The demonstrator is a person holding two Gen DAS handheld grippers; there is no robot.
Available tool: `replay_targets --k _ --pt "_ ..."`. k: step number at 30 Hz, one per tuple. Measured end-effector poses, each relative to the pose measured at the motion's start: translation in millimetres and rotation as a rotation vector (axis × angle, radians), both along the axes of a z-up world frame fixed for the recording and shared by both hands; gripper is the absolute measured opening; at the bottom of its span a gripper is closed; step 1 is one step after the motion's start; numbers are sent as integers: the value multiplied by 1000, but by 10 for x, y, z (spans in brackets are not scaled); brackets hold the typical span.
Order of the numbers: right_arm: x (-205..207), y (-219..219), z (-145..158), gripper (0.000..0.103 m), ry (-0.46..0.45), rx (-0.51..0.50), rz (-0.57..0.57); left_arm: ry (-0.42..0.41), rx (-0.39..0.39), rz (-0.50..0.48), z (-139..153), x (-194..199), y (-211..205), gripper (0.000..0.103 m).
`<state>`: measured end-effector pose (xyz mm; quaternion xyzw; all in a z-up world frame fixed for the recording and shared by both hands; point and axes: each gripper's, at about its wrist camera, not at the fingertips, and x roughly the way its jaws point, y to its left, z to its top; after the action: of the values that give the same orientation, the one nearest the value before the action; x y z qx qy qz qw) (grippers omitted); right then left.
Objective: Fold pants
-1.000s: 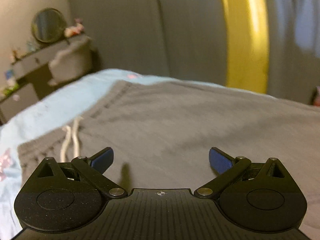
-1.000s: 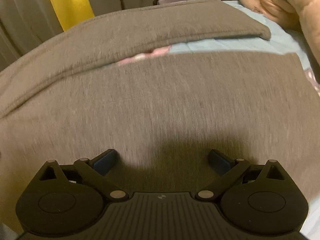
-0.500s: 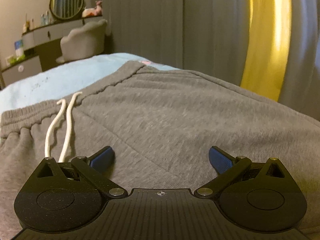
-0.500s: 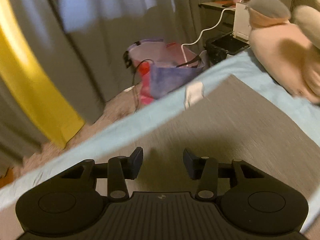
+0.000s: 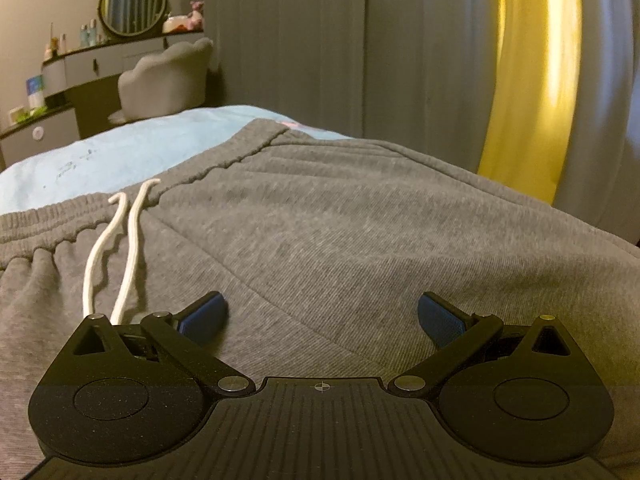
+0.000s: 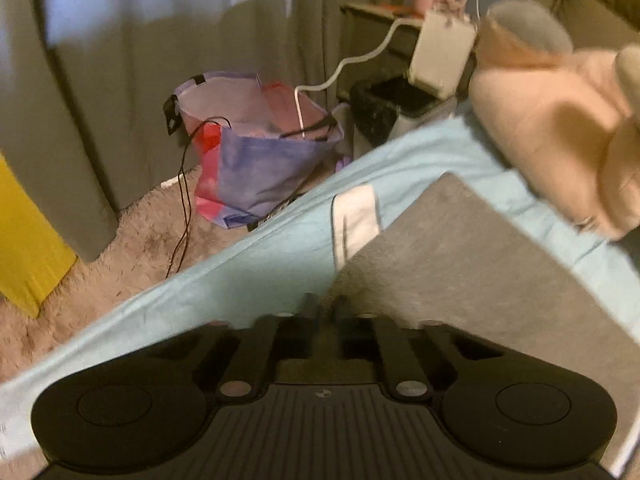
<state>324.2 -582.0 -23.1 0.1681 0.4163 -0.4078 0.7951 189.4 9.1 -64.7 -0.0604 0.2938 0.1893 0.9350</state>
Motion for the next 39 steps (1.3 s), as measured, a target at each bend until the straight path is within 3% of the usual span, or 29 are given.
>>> replay_targets --k 4,8,13,17,21,23,25,29,32,35,36,38,39 --pt "-557 184 388 4 -108 -48 77 -1 -19 -2 18 6 30 103" --pt "-1702 464 655 2 -195 -87 87 -11 -36 -2 40 -5 54 103" --pt "-3079 664 304 4 -239 31 -51 -46 -52 -10 57 -61 52 103" --pt "-3712 470 -33 6 -407 220 -210 -63 -95 -28 75 -132 76 103" --pt "-3876 177 -121 6 -648 356 -247 -50 -109 -81 118 -141 53 103" --pt "-3831 82 -182 16 -728 414 -257 -30 -100 -127 162 -126 18 103" --pt "-3732 -38 -305 32 -778 488 -285 -29 -130 -199 269 -130 3 103" --pt "-3563 -223 -474 32 -858 555 -316 -65 -352 -299 580 5 107 103" --pt "-3462 -325 -466 33 -891 558 -307 -35 -459 -350 746 405 146 103" --pt "-3337 -394 -471 33 -878 561 -282 9 -561 -337 830 941 164 102" --pt "-3301 -410 -481 32 -870 562 -274 22 -587 -341 823 1088 152 97" --pt "-3248 -447 -488 30 -866 557 -265 93 -593 -322 753 1414 88 65" --pt "-3241 -445 -481 28 -861 553 -261 149 -590 -304 678 1588 41 60"
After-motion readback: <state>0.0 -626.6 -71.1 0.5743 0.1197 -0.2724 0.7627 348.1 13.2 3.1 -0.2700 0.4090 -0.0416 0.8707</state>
